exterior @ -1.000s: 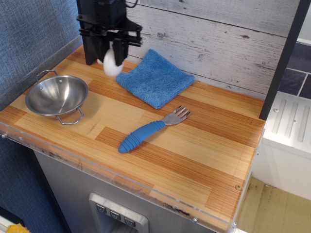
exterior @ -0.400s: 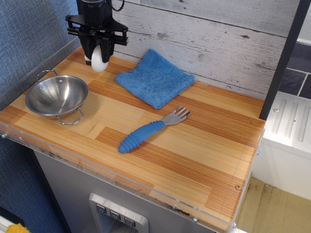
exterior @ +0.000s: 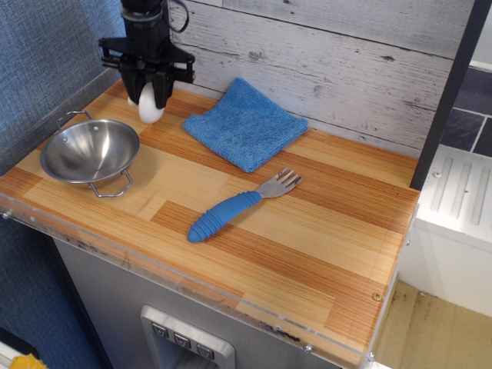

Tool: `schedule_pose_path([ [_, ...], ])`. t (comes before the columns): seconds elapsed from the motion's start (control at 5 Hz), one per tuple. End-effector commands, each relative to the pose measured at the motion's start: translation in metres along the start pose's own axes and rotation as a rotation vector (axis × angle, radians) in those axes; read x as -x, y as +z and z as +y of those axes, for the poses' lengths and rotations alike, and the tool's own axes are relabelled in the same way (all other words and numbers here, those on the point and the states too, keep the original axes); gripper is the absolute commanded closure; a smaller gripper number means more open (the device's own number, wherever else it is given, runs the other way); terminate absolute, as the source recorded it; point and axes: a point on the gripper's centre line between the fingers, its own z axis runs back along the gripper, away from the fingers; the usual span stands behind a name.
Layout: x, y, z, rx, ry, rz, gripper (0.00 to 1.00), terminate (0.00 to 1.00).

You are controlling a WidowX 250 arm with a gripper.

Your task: Place the egg directly behind the wok.

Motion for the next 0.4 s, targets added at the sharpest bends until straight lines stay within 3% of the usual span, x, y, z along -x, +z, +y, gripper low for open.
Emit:
schedule_pose_path([
  [0.0,-0.0018,0.0209,0.0072,-0.014,0.014,-0.043,0.0,0.0],
  [0.2,-0.0034,0.0248,0.0041,-0.011,0.016,-0.047,0.0,0.0],
])
